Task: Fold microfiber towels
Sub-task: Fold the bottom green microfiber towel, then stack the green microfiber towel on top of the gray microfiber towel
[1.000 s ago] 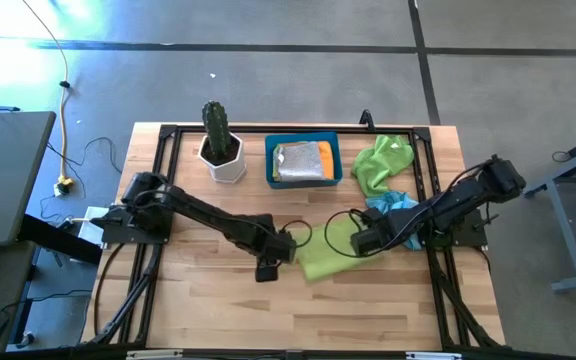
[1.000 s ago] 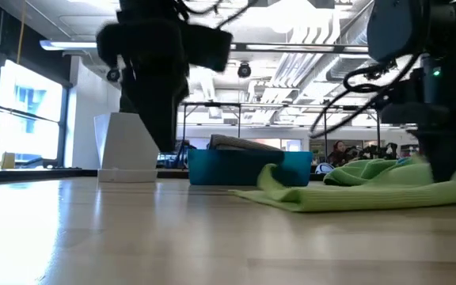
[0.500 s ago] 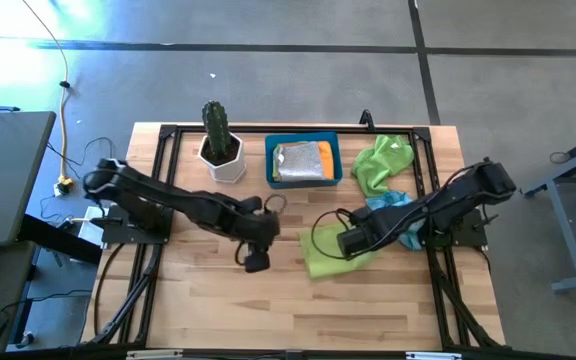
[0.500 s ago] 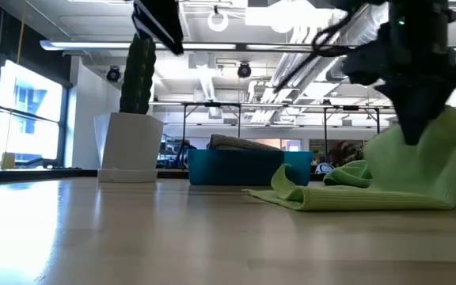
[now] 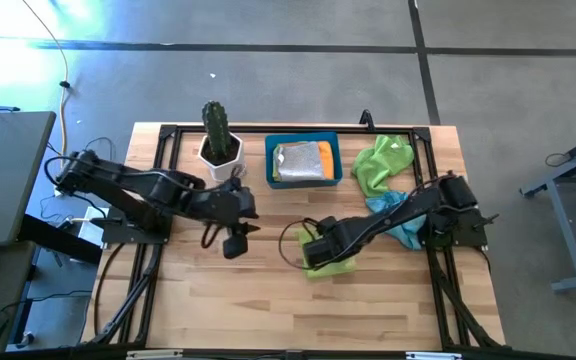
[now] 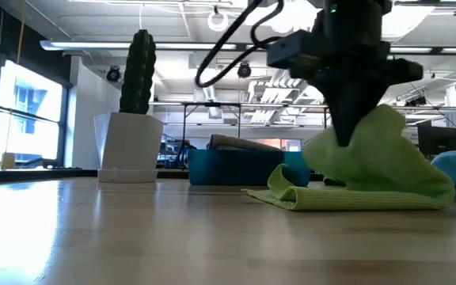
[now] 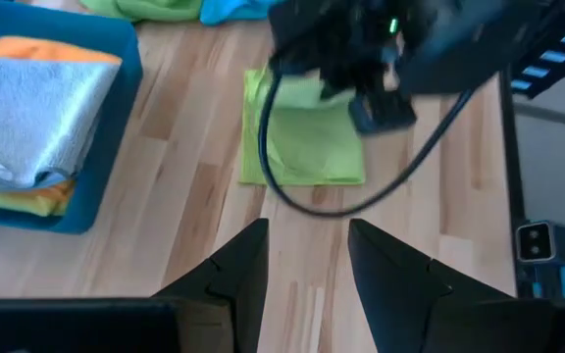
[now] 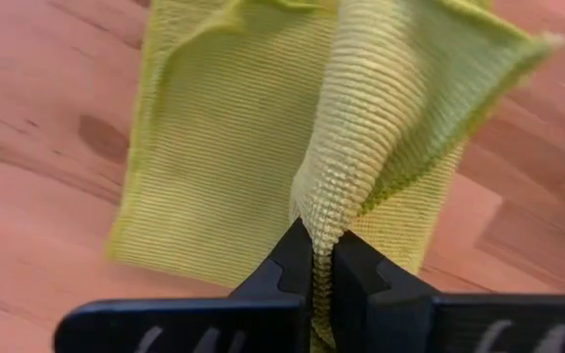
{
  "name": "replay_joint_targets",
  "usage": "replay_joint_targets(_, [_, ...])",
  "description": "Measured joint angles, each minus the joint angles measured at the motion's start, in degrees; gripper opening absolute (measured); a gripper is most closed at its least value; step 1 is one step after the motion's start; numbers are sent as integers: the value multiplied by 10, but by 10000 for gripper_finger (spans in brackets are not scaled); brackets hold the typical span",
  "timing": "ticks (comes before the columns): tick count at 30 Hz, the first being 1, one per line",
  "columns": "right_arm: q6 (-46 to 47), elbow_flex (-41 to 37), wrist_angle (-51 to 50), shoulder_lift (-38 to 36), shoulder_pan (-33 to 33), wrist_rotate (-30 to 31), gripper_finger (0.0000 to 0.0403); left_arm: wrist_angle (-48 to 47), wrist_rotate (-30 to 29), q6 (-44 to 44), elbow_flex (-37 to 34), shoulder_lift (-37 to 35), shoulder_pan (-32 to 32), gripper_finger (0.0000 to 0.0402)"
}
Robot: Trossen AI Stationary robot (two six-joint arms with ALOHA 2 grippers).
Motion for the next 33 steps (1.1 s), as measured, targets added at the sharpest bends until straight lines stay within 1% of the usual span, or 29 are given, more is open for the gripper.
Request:
replay_joint_targets(7, [-14,48,9,58,0,-1,5,-21,-10,1,-1,-28,0,133])
replay_joint_targets(12, [-15,59,35,61,0,11,9,-21,-12,1,0,-34,0,133])
replay_joint_targets(16, [-43,58,52,62,0,11,16,-27,-14,1,0,-35,0,133])
replay_joint_targets(19, [-72,58,66,62,0,11,44,-28,-14,1,0,-35,0,133])
replay_joint_targets(23, [-111,58,72,62,-2,8,100,-30,-14,1,0,-35,0,133])
replay_joint_targets(26, [-128,58,59,51,-9,-4,133,-30,-14,1,0,-35,0,133])
replay_joint_targets(29, [-159,58,45,25,-12,12,148,-30,-13,1,0,-35,0,133])
replay_joint_targets(33, [-203,58,13,-29,-8,76,149,-30,-12,1,0,-34,0,133])
